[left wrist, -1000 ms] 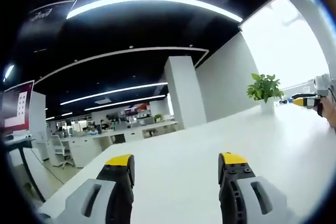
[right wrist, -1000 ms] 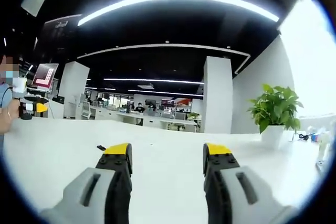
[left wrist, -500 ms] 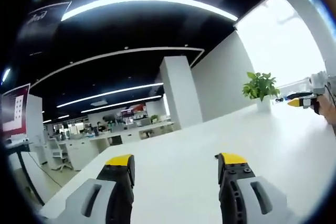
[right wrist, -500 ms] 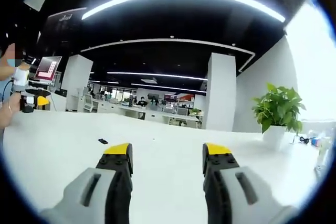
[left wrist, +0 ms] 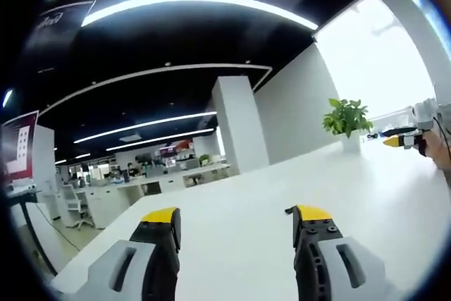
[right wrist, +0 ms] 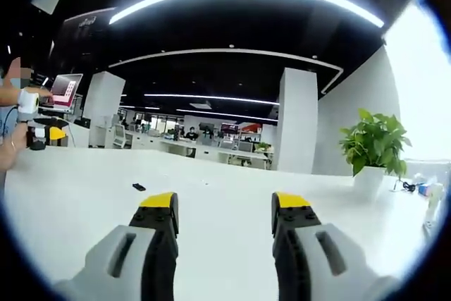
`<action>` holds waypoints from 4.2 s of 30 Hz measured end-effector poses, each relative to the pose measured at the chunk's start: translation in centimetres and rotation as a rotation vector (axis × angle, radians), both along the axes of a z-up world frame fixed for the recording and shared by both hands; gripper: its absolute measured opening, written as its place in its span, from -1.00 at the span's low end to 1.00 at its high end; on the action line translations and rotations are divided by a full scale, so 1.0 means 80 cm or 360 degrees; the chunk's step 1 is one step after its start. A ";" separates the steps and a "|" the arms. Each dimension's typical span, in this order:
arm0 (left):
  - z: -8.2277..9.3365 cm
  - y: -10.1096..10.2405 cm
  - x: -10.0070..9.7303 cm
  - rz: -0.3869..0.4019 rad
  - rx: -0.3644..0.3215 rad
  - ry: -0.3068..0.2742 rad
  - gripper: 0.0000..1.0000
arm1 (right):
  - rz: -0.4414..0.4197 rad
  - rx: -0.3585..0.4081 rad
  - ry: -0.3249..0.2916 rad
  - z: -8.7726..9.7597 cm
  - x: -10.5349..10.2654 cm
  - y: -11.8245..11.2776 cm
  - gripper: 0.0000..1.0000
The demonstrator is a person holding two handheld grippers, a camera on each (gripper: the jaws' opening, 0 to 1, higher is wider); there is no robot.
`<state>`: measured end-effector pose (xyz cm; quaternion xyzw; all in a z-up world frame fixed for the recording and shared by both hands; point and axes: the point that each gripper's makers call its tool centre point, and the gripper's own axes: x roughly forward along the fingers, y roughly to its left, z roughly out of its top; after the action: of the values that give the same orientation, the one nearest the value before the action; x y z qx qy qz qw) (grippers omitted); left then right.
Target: Snap the two parts of the plastic buckle together until the buckle closes and remains connected.
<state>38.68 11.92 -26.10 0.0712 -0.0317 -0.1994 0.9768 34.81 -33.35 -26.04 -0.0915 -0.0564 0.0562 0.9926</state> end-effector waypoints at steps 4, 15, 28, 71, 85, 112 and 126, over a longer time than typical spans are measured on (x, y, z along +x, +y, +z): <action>-0.001 0.001 0.002 0.0003 0.0001 0.0006 0.31 | 0.0004 0.0002 0.0001 -0.001 0.000 0.002 0.08; -0.004 0.004 0.004 0.0012 0.0007 0.0023 0.31 | 0.0014 0.0004 -0.0001 -0.001 -0.001 0.003 0.08; -0.006 0.004 0.005 0.0006 0.0009 0.0028 0.32 | 0.0016 0.0000 0.0008 -0.004 0.000 0.007 0.07; -0.013 0.000 0.006 -0.0007 0.0039 0.0064 0.32 | 0.0044 -0.0020 0.0085 -0.015 0.005 0.008 0.05; -0.009 0.000 0.002 -0.0008 0.0034 0.0046 0.31 | 0.0056 -0.0030 0.0108 -0.020 0.006 0.013 0.04; -0.005 -0.006 -0.002 -0.0028 0.0033 0.0031 0.31 | 0.0033 -0.0035 0.0145 -0.024 0.008 0.007 0.03; -0.008 -0.005 0.000 -0.0022 0.0036 0.0046 0.31 | 0.0043 -0.0034 0.0150 -0.024 0.009 0.008 0.02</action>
<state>38.71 11.51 -26.73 0.0792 -0.0157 -0.2074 0.9749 35.54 -32.73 -27.99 -0.0987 -0.0103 0.0745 0.9923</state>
